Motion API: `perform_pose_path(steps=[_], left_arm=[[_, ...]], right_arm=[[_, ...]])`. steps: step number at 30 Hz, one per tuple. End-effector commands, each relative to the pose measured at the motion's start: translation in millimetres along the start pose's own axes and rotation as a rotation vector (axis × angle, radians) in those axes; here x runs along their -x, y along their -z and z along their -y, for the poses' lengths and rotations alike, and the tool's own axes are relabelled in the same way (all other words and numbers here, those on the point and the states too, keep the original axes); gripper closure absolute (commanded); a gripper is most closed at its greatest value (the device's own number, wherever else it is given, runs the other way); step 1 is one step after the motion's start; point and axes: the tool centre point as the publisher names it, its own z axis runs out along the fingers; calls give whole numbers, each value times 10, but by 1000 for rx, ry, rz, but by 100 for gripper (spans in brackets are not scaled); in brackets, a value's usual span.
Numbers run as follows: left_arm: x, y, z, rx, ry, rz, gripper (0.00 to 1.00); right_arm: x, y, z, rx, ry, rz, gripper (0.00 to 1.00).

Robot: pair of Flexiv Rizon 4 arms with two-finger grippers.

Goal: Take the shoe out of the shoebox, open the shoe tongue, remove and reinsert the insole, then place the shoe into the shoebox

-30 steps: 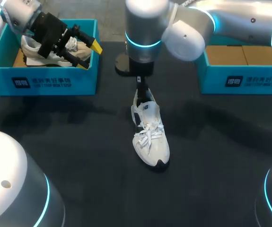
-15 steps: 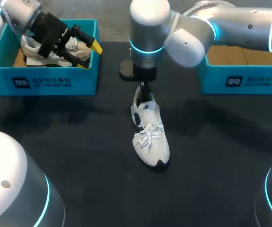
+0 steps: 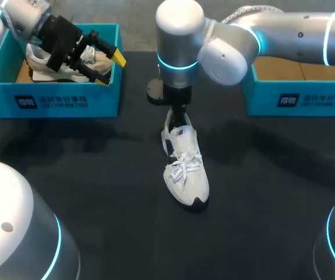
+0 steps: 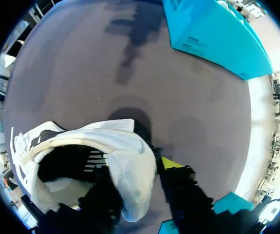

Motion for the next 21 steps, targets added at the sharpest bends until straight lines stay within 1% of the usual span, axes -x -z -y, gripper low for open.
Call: perform_pose_path(steps=[1, 5, 8, 9, 10, 11, 13, 16, 21], left_arm=[[5, 3, 9, 1, 0, -4, 0], [5, 3, 9, 1, 0, -4, 0], [5, 3, 9, 1, 0, -4, 0], [5, 3, 9, 1, 0, -4, 0], [5, 3, 9, 1, 0, -4, 0], [5, 3, 9, 1, 0, -4, 0], [5, 3, 9, 1, 0, -4, 0], [5, 3, 9, 1, 0, -4, 0], [5, 3, 9, 1, 0, -4, 0]], right_arm=[[-23, -11, -11, -12, -11, 1, 100], [-32, 57, 18, -26, -45, 4, 100], [-47, 224, 35, -45, -62, 8, 100], [-57, 315, 48, -56, -69, -3, 100], [-68, 377, 64, -72, -77, -27, 100], [-75, 419, 73, -73, -78, -29, 100], [-102, 617, 91, -76, -80, -41, 100], [-121, 889, 109, -76, -94, -44, 100], [-115, 1269, 124, -63, -132, -29, 100]])
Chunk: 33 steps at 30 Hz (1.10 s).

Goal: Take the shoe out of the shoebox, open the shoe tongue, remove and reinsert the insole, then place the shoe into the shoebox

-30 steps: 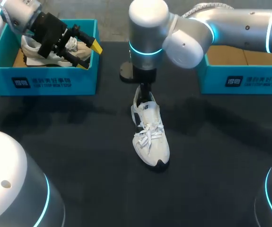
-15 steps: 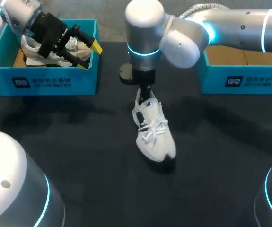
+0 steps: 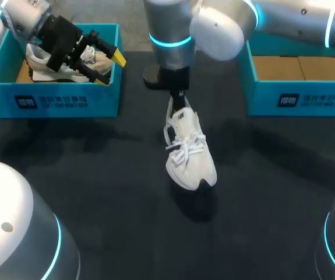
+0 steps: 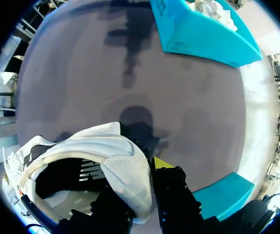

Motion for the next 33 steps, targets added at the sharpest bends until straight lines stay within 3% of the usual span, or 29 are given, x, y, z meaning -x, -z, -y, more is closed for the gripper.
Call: perform_pose_path(steps=[1, 12, 21, 33], left_arm=[[5, 3, 9, 1, -1, -4, 0], [5, 3, 9, 1, -1, -4, 0], [5, 3, 9, 1, -1, -4, 0], [5, 3, 9, 1, -1, -4, 0]], right_arm=[[-55, 578, 138, 19, -26, 27, 100], [-93, 1162, 322, 22, -57, 49, 100], [-68, 1535, 445, 94, -118, 34, 100], [-68, 1535, 445, 94, -118, 34, 100]])
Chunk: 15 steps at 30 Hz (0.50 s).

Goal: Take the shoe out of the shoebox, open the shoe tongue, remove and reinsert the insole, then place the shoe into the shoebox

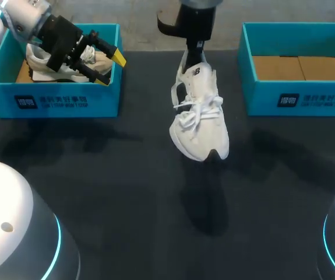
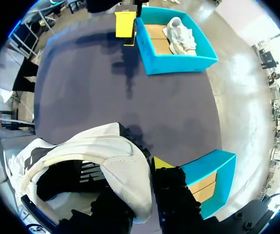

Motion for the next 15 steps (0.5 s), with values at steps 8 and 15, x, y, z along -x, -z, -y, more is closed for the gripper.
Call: perform_pose_path(steps=[8, 15], left_arm=[[5, 3, 10, 1, -1, -4, 0], [5, 3, 10, 1, -1, -4, 0]], right_arm=[[37, 14, 82, 0, -9, 6, 100], [428, 139, 596, -21, -44, 44, 100]])
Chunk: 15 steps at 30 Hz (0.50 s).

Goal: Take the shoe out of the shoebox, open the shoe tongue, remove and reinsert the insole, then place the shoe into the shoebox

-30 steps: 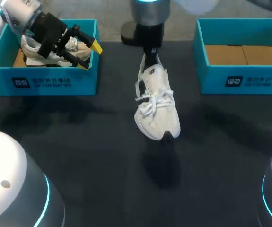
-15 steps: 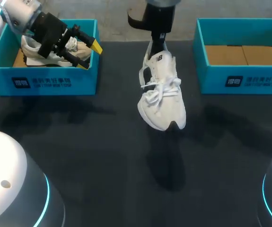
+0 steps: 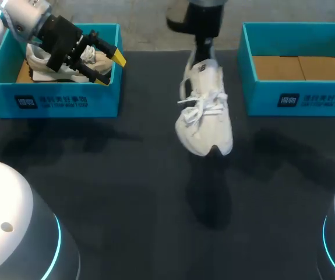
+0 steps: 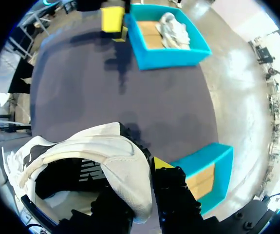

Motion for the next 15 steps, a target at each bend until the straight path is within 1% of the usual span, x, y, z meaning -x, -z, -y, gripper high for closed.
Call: perform_pose_path(steps=[1, 2, 4, 7, 9, 11, 13, 14, 15], left_arm=[[6, 3, 9, 1, -1, -4, 0], [6, 3, 9, 1, -1, -4, 0], [6, 3, 9, 1, -1, -4, 0], [6, 3, 9, 1, -1, -4, 0], [6, 3, 9, 1, -1, -4, 0], [6, 3, 9, 1, -1, -4, 0], [6, 3, 9, 1, -1, -4, 0], [6, 3, 9, 1, -1, -4, 0], [6, 3, 9, 1, -1, -4, 0]], right_arm=[[189, 120, 345, 13, 1, 4, 100], [293, 146, 447, 10, 1, 19, 100], [411, 170, 577, 6, -3, 41, 100], [570, 188, 765, 33, -3, 60, 100], [673, 176, 899, 34, -6, 65, 100], [756, 166, 1030, 37, -8, 65, 100], [818, 162, 1137, 9, -13, 71, 100], [853, 168, 1188, 4, -48, 72, 100], [853, 168, 1188, 4, -48, 72, 100]])
